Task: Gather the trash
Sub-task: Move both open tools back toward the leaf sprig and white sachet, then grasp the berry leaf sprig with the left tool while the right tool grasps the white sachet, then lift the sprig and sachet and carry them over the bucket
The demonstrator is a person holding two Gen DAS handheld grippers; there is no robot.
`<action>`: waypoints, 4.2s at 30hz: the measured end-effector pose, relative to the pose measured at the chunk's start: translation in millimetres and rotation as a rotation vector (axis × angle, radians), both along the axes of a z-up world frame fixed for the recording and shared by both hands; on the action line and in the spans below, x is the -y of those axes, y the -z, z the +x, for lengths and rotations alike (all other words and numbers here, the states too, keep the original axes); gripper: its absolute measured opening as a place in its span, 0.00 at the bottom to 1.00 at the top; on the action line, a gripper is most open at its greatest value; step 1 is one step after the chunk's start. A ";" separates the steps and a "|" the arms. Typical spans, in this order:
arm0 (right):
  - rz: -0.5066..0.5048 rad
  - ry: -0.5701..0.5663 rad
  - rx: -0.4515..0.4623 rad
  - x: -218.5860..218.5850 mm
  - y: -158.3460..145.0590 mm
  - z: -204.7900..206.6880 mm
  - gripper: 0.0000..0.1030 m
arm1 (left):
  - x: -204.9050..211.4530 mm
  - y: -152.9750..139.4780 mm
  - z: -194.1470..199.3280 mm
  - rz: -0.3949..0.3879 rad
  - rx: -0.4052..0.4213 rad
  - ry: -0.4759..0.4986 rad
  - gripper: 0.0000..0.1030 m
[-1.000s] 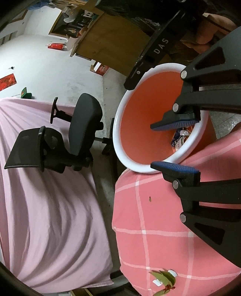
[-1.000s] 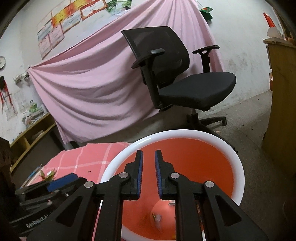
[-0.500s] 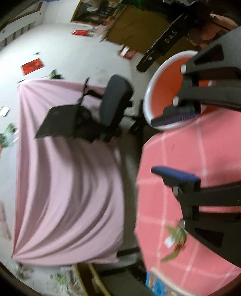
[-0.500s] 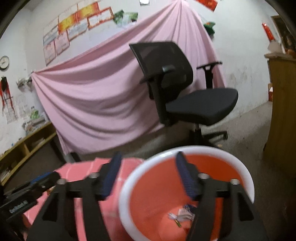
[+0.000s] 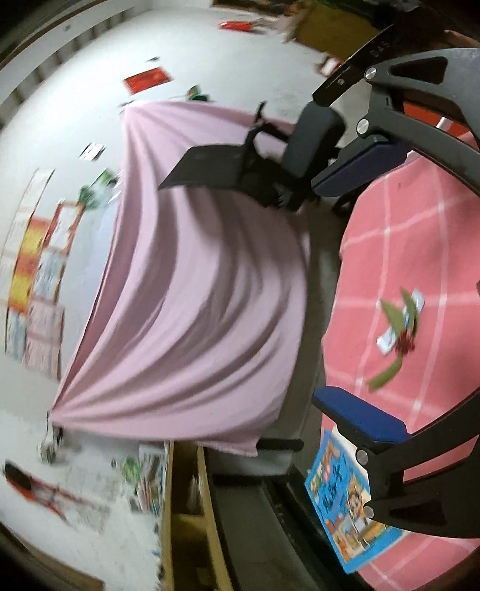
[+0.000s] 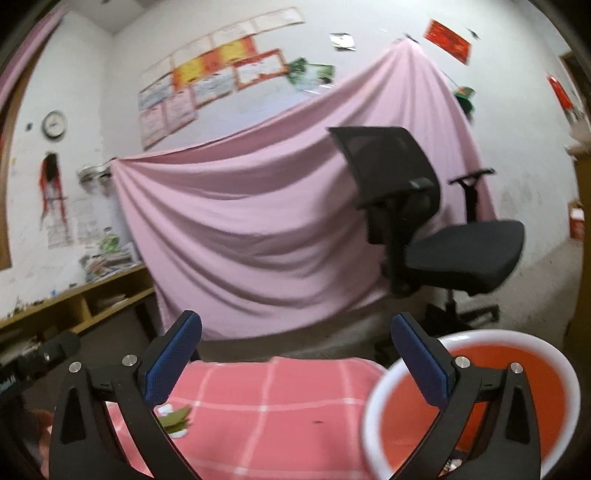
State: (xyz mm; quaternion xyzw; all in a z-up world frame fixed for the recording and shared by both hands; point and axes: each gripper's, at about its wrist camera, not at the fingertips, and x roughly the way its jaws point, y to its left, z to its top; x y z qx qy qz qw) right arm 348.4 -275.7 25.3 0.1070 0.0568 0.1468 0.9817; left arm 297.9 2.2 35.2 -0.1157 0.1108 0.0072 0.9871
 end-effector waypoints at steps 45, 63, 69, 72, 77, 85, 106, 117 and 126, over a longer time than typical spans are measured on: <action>-0.414 -0.137 -0.730 -97.4 97.6 85.9 1.00 | -15.4 90.9 99.5 0.132 -0.575 0.111 0.49; -0.405 -0.197 -0.714 -101.7 93.6 90.1 1.00 | -50.7 87.0 86.1 0.025 -0.580 0.025 0.09; -0.445 -0.360 -0.633 -134.2 85.5 73.5 0.87 | -78.0 85.6 76.4 -0.016 -0.583 0.000 0.09; -0.530 -0.400 -0.603 -161.9 86.4 68.1 0.70 | -94.9 84.6 74.8 -0.047 -0.598 -0.027 0.09; -0.507 -0.455 -0.617 -184.2 91.4 80.3 0.63 | -109.7 83.6 71.1 -0.073 -0.608 -0.042 0.09; -0.489 -0.472 -0.617 -198.3 94.3 86.8 0.52 | -112.2 83.1 67.1 -0.076 -0.616 -0.060 0.09; -0.378 -0.463 -0.617 -164.9 87.4 66.6 0.20 | -74.9 72.6 52.2 -0.027 -0.472 -0.038 0.08; -0.240 -0.446 -0.312 -121.3 49.4 12.9 0.20 | -50.4 46.5 13.2 0.046 -0.233 0.013 0.08; -0.205 -0.382 -0.172 -89.6 35.6 -13.6 0.20 | -26.4 36.6 -11.0 0.091 -0.120 0.000 0.08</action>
